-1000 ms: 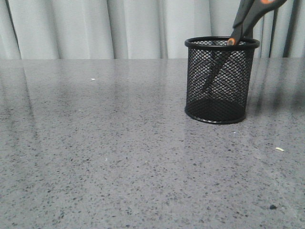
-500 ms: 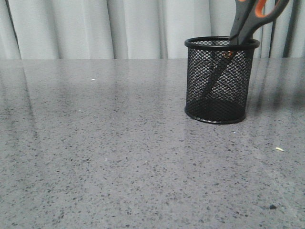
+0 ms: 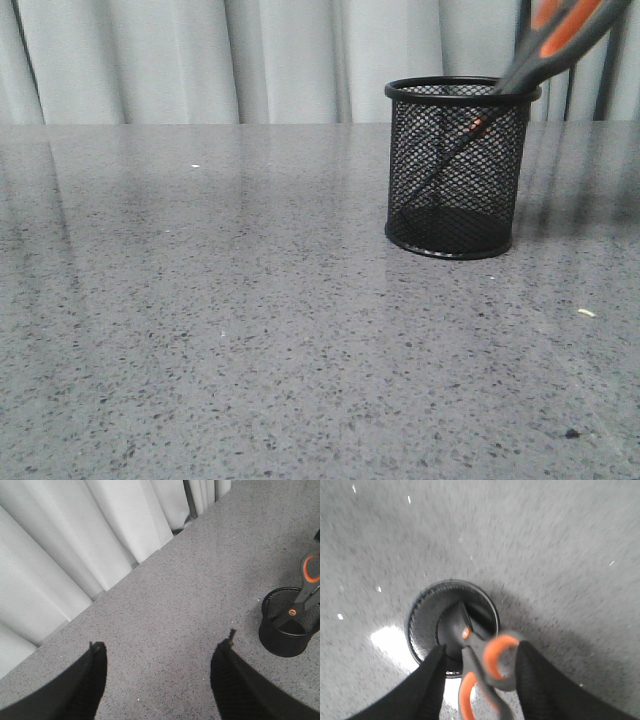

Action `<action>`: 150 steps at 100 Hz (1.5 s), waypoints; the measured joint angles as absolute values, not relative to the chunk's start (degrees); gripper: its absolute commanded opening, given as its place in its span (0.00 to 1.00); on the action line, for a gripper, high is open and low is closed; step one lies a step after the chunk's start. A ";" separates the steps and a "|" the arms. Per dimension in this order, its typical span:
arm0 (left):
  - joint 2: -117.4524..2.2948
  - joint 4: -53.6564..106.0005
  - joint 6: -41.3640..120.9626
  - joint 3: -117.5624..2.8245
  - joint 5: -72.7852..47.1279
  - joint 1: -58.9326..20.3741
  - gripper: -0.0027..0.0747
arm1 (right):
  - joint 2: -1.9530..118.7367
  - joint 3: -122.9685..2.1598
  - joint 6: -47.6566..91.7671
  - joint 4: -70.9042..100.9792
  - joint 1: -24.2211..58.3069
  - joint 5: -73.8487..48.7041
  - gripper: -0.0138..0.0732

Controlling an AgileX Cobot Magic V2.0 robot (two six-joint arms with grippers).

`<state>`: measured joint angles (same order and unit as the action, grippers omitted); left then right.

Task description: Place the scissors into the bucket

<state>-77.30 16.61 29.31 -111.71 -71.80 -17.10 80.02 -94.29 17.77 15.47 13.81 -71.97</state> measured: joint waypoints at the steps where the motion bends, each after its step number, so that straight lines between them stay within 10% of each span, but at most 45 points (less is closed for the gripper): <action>1: -77.30 16.61 29.31 -111.71 -71.80 -17.10 0.51 | 79.61 -94.49 17.65 15.47 13.81 -71.97 0.48; 26: -77.21 16.61 29.31 -111.71 -71.92 -17.10 0.01 | 71.00 -96.86 15.12 15.39 13.81 -70.51 0.20; 34: -76.91 16.51 29.31 -111.71 -71.92 -17.10 0.01 | 68.03 -96.32 15.05 15.39 13.81 -68.12 0.08; 69: -69.52 16.51 28.68 -103.21 -67.44 -17.10 0.01 | 50.61 -73.35 14.90 15.39 13.81 -46.20 0.08; 116: -32.62 18.39 28.68 -39.60 -19.94 -17.10 0.01 | 21.64 -30.50 14.90 15.39 13.81 -16.41 0.08; 150: -8.41 26.07 28.60 -9.91 -10.08 -17.01 0.01 | 9.37 -13.01 14.84 18.22 13.81 -10.75 0.08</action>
